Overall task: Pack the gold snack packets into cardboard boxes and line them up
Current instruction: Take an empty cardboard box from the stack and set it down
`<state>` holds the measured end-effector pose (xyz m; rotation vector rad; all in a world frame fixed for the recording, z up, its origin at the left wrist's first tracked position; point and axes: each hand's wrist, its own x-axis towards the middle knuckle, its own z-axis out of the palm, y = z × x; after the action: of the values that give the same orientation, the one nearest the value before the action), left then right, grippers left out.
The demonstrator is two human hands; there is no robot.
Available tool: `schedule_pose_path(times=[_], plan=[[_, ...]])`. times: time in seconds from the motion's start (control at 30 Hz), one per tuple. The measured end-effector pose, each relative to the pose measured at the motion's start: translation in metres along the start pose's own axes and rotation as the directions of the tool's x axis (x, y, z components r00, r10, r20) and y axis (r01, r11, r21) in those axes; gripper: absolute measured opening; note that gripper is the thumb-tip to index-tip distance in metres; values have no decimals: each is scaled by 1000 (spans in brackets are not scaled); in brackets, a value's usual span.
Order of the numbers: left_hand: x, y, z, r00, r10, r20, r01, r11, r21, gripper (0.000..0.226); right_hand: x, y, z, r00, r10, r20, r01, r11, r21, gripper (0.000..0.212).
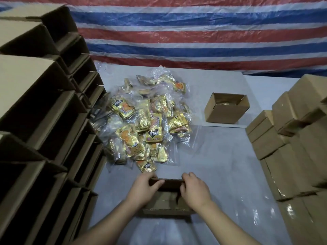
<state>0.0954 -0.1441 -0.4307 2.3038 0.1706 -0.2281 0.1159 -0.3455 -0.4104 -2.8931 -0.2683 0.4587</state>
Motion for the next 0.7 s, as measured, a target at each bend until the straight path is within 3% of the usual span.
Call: schedule_pose_path(times=[0.1, 0.2, 0.33, 0.47, 0.57, 0.7], plan=[[-6, 1, -2, 998, -53, -40, 48, 990, -130, 36, -4, -1, 2, 1000, 19, -4, -20, 999, -44, 30], [21, 10, -11, 980, -103, -170, 65, 974, -218, 40, -3, -2, 1, 999, 38, 5, -37, 997, -74, 39], [96, 30, -24, 973, -103, -204, 99, 995, -31, 22, 2, -10, -5, 1000, 2, -3, -2, 1000, 4, 56], [157, 41, -25, 964, -199, -178, 211, 976, 53, 63, 28, -6, -16, 999, -3, -51, 11, 988, 154, 50], [187, 44, -21, 959, -207, -193, 232, 965, 119, 77, 63, 0, -28, 998, 64, -25, -51, 930, 363, 39], [218, 40, 2, 944, -284, -166, 314, 930, 191, 95, 102, 4, -34, 990, 135, -50, -95, 873, 479, 34]])
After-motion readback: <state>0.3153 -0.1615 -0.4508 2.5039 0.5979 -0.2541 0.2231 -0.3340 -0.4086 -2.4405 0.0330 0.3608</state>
